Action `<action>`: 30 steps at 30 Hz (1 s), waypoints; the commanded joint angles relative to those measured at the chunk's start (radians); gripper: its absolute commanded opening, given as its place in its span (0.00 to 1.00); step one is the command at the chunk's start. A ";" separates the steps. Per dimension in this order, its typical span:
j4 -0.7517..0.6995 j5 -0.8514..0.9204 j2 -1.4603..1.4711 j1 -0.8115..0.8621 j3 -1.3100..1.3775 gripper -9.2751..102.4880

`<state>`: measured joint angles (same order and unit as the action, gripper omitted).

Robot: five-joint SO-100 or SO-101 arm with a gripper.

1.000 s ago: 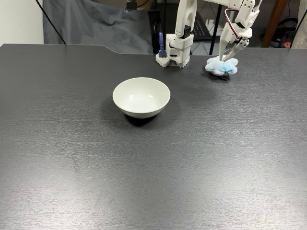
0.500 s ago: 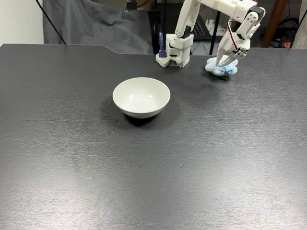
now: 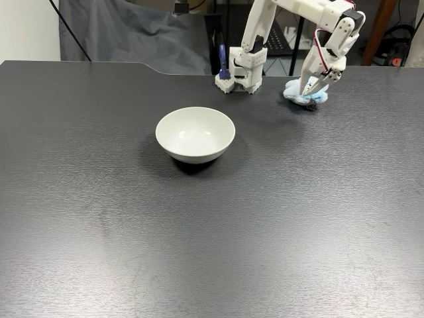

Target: Grasp a skyblue doll and put it in the white bowl.

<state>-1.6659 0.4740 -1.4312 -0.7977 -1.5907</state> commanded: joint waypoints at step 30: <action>-0.107 0.018 -0.282 0.028 -0.233 0.60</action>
<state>-1.7211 0.4740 -1.6383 -0.7762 -1.8178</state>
